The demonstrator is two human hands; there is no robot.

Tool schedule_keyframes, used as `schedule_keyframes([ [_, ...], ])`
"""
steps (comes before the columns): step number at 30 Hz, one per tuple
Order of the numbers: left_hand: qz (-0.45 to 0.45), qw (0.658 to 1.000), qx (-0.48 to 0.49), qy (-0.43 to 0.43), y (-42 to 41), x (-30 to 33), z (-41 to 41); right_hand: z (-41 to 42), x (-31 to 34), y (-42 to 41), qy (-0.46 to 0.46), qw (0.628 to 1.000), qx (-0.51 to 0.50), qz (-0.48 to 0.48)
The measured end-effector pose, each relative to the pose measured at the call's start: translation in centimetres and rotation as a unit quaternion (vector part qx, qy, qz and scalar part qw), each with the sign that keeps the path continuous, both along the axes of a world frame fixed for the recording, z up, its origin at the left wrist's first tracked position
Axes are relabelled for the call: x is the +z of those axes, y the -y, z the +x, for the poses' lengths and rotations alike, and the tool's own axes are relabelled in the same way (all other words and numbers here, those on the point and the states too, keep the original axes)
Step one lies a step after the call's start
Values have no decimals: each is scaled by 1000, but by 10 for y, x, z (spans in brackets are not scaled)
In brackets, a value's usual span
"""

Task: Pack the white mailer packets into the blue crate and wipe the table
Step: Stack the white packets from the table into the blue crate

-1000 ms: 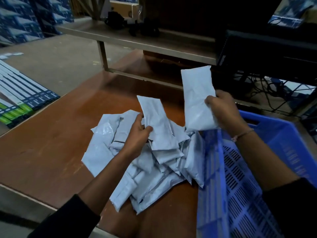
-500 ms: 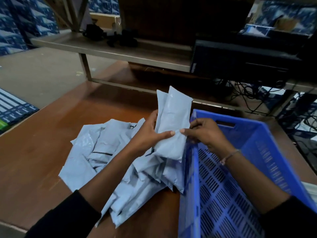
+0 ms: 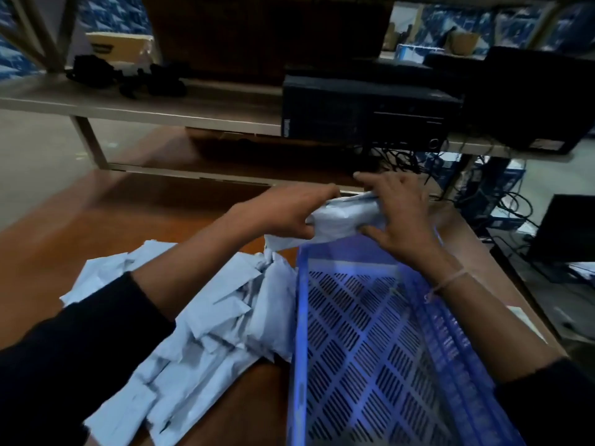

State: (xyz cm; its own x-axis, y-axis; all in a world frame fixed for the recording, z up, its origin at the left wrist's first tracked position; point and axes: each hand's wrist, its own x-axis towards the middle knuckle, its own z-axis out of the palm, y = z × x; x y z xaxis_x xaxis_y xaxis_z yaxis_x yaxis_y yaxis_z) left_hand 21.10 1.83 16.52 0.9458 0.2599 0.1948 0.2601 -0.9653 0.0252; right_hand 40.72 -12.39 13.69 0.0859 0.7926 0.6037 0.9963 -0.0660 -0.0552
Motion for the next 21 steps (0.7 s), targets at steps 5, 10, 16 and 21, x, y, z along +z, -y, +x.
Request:
schedule_keyframes([
  [5,8,999,-52,-10,9,-6,59,50,-1,35,118,987,-99,-47],
  [10,-87,992,-42,-79,9,-33,105,91,-12,50,33,970,-86,-223],
  [16,-138,945,52,-291,-5,-100,145,96,-77,6,-30,900,-110,-420],
  [21,-100,931,111,-334,-13,-145,157,94,-123,-21,-20,877,-160,-453],
])
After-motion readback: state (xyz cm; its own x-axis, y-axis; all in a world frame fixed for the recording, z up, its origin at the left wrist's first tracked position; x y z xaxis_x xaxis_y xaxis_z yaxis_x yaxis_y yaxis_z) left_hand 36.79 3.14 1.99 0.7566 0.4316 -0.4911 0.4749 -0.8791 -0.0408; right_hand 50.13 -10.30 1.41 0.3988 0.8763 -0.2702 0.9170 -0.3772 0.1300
